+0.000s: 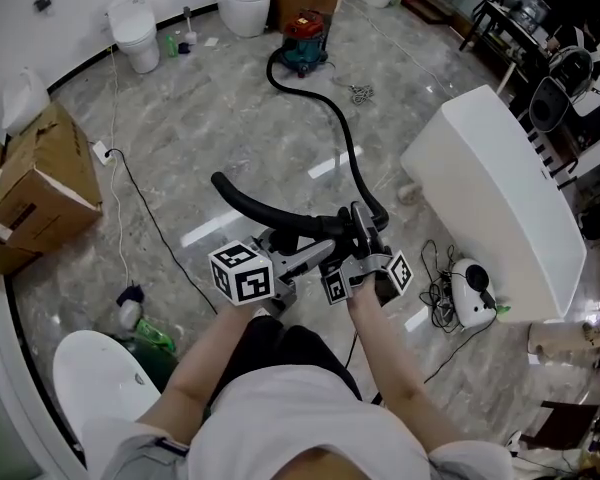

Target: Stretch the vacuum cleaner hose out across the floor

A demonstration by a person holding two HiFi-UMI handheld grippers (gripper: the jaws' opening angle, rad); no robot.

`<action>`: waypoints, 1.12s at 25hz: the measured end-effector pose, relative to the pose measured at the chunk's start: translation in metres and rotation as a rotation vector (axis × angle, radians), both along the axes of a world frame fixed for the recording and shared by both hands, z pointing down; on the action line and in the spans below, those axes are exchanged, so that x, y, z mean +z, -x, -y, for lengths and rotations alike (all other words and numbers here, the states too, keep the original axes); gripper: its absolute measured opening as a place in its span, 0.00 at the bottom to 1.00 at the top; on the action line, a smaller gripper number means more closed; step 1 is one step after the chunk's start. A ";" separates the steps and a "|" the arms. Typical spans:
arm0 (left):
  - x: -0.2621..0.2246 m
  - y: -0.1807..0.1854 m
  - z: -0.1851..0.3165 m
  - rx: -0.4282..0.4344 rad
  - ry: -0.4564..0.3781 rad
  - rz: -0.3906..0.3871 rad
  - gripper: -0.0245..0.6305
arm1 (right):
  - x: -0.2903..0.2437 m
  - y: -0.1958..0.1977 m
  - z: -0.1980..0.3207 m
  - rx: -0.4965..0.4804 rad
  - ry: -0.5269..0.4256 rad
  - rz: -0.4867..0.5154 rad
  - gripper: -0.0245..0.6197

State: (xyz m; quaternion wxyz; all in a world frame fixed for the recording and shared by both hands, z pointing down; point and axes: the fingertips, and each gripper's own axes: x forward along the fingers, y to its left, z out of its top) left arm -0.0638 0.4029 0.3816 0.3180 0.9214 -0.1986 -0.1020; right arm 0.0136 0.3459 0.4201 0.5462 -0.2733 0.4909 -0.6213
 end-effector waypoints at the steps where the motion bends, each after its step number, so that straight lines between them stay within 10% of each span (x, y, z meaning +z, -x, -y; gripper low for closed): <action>1: -0.001 -0.001 0.003 -0.010 0.002 -0.007 0.52 | -0.002 0.006 -0.001 -0.017 -0.011 -0.007 0.27; 9: -0.018 0.018 0.031 -0.187 -0.013 -0.130 0.52 | -0.004 0.043 -0.015 -0.078 -0.029 0.026 0.26; 28: -0.035 0.018 0.029 -0.066 -0.115 -0.143 0.36 | 0.003 0.064 -0.020 -0.214 -0.059 0.159 0.29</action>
